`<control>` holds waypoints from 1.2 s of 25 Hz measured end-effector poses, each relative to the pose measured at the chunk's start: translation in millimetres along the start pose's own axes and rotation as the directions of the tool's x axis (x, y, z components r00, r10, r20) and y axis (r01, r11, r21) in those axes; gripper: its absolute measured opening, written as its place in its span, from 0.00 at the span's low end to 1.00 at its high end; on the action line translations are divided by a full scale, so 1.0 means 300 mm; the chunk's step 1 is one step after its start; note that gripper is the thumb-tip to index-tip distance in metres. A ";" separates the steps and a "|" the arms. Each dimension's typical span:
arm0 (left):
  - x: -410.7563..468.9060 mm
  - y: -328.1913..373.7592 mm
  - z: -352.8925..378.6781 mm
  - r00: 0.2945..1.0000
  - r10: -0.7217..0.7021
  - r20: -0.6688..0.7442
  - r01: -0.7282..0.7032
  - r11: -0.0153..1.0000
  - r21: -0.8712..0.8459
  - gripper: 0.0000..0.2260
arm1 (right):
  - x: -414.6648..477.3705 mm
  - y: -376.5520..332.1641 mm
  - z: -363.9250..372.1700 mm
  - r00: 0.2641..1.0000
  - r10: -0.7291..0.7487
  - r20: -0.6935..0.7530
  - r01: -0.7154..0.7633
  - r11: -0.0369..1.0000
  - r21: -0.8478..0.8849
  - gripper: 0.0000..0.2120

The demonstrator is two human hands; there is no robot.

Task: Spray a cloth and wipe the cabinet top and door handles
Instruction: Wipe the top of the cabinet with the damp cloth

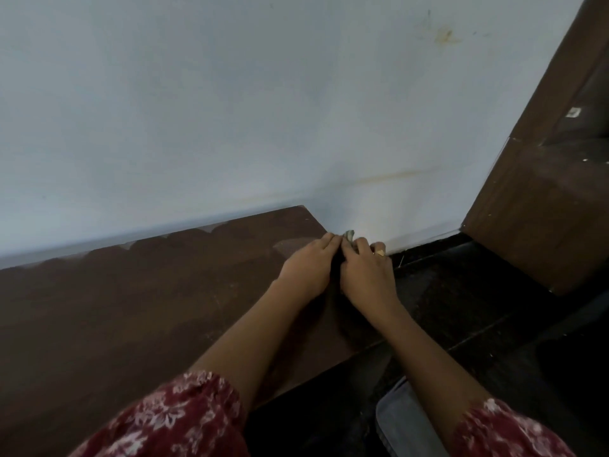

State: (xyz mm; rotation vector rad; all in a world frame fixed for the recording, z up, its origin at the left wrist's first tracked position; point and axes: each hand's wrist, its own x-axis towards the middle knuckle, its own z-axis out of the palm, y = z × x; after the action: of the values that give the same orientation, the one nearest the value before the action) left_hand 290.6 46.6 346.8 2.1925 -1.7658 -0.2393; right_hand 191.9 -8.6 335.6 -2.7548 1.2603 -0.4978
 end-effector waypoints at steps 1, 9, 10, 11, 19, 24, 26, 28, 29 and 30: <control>-0.028 0.013 0.017 0.999 0.021 -0.036 -0.020 0.999 0.030 0.27 | -0.041 0.004 -0.003 1.000 -0.014 0.007 0.013 0.998 0.058 0.24; 0.003 -0.133 -0.008 0.995 -0.068 -0.076 0.084 0.967 0.239 0.26 | 0.084 -0.075 0.063 0.971 -0.204 0.123 0.175 0.961 0.214 0.26; 0.036 -0.168 -0.026 0.993 -0.096 -0.068 0.110 0.964 0.244 0.26 | 0.144 -0.094 0.087 0.970 -0.196 0.141 0.165 0.965 0.204 0.25; 0.069 -0.203 -0.041 0.990 -0.122 -0.065 0.135 0.959 0.250 0.26 | 0.202 -0.111 0.112 0.970 -0.187 0.157 0.156 0.969 0.194 0.25; 0.242 -0.366 -0.110 0.980 -0.199 -0.027 0.196 0.917 0.347 0.25 | 0.478 -0.184 0.183 0.955 -0.216 0.203 0.158 0.951 0.266 0.24; 0.205 -0.236 -0.075 0.998 -0.057 -0.025 0.061 0.974 0.220 0.19 | 0.297 -0.059 0.120 0.961 -0.230 0.154 0.175 0.936 0.307 0.24; 0.163 -0.154 -0.050 0.999 -0.036 -0.018 0.038 0.993 0.114 0.16 | 0.199 -0.001 0.076 0.970 -0.199 0.140 0.150 0.942 0.300 0.24; 0.099 -0.071 -0.020 1.000 -0.025 -0.001 0.025 0.998 0.054 0.13 | 0.090 0.038 0.035 0.974 -0.180 0.135 0.137 0.951 0.277 0.24; 0.068 -0.034 -0.008 1.000 -0.016 -0.001 0.016 0.998 0.055 0.12 | 0.044 0.051 0.020 0.975 -0.177 0.138 0.134 0.953 0.271 0.24; 0.039 0.003 -0.001 1.000 -0.007 -0.001 0.007 0.998 0.066 0.12 | 0.002 0.062 0.002 0.975 -0.169 0.144 0.125 0.954 0.272 0.24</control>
State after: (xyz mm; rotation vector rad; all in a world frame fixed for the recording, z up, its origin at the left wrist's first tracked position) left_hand 292.4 35.0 348.3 2.2443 -1.7901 -0.1841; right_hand 179.1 -21.3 331.6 -2.6137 0.8868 -0.4022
